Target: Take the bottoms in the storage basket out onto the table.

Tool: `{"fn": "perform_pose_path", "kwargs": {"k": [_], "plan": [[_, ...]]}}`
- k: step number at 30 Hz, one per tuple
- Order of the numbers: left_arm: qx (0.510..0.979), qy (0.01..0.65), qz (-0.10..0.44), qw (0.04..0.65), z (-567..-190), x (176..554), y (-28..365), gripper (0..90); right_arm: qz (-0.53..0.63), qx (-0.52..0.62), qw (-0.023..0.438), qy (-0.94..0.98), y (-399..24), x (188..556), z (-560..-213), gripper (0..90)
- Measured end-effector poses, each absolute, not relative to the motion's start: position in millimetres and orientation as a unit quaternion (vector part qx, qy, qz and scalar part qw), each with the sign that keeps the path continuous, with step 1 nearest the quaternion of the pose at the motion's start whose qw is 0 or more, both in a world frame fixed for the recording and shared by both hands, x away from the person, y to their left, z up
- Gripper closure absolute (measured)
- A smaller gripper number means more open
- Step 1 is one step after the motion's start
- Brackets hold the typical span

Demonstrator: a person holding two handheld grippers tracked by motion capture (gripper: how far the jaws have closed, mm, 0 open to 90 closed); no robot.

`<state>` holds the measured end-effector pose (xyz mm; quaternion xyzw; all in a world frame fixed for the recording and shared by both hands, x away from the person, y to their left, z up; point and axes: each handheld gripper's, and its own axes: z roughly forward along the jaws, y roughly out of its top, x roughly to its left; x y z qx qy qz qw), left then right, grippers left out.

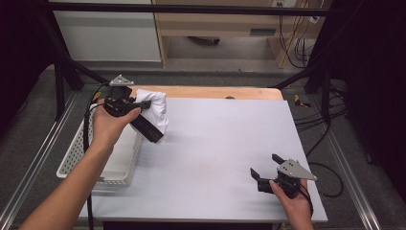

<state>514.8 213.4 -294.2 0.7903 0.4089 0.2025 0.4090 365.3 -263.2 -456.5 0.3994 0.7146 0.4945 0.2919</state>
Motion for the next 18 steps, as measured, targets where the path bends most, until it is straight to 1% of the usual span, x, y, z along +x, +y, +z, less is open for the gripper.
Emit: {"fn": "perform_pose_path", "kwargs": {"k": [18], "plan": [[0.792,0.404,0.196,0.414,-298.7,522.2,201.5,69.3,0.488,0.399,0.295,0.718,-263.1,365.7,-457.0,5.5]]}}
